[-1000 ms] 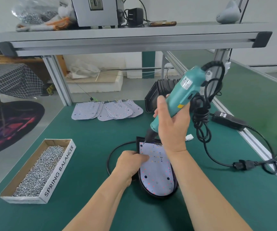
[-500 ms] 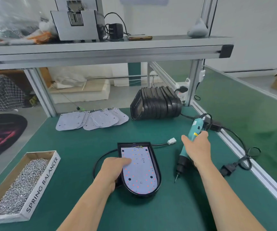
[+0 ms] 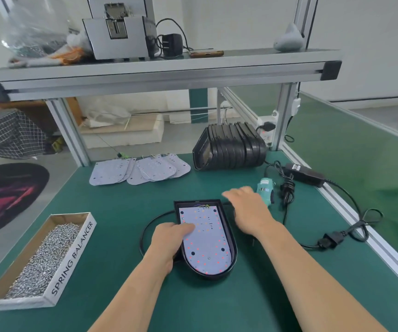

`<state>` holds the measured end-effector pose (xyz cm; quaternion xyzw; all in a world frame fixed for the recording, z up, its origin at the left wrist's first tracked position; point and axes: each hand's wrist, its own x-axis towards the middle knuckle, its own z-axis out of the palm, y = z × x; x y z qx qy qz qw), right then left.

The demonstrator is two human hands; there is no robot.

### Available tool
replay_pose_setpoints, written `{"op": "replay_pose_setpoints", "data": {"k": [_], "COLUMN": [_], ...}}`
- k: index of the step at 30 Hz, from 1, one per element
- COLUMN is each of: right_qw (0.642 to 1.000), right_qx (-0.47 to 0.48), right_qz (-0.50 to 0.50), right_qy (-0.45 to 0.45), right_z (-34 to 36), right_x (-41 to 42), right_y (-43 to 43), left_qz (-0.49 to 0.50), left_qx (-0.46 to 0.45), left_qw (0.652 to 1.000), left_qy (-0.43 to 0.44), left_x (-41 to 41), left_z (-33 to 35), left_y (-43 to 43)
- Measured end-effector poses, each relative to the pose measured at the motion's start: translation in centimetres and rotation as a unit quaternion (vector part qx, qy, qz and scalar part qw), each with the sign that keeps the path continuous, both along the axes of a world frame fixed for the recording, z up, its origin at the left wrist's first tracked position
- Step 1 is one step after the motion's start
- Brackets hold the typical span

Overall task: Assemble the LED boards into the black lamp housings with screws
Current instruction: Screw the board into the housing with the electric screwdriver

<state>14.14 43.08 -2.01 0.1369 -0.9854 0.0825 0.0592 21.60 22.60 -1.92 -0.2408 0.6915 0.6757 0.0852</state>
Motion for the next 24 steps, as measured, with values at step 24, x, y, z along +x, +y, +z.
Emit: {"op": "replay_pose_setpoints", "data": {"k": [24], "right_qw": [0.709], "right_qx": [-0.691], "right_qz": [-0.119], "right_qy": [-0.078], "right_z": [5.1], "right_x": [5.7], "right_y": [5.8], "left_qz": [0.069], "left_qx": [-0.115], "left_qw": [0.981], "left_qy": [0.142], "left_x": [-0.4], "left_z": [-1.8], "left_y": [1.0]}}
